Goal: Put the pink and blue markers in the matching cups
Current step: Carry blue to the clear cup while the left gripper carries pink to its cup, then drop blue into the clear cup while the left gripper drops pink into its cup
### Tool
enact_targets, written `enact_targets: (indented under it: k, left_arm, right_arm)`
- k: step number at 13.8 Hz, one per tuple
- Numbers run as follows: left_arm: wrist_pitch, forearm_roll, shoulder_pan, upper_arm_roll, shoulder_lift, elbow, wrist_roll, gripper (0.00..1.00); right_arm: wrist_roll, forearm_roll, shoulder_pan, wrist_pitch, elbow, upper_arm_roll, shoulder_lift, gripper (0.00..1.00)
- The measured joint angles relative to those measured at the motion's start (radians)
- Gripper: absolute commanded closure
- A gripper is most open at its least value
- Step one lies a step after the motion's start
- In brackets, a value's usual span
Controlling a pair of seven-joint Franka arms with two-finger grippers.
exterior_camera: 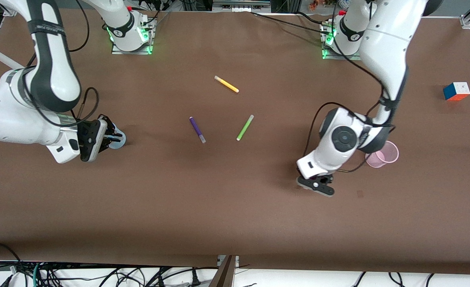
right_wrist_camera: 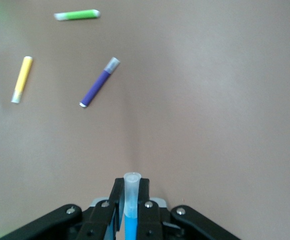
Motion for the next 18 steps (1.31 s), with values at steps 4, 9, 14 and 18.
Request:
enact_targets:
  k: [4,9,14,18]
  left_arm:
    - [-0.085,-0.012,0.103,-0.009,-0.084,0.005,0.24,1.0]
    - [-0.315,-0.266,0.259,-0.012,-0.143,0.085,0.68,1.0]
    - [-0.515,-0.584,0.429,-0.013,-0.129,0.091,1.141,1.0]
    - [-0.669,-0.717,0.536,-0.014,-0.098,0.089,1.443,1.0]
  right_arm:
    - [-0.256,0.119,-0.094,-0.055,-0.066,-0.004,0.012,1.0]
    - [-0.456,0.16,-0.136,-0.087,-0.088,-0.004,0.016,1.0]
    - [-0.516,0.188,-0.155,-0.093,-0.133,-0.004,0.02,0.0]
    - [-0.496,0.196,-0.177,-0.097,-0.123,-0.004,0.017,0.0]
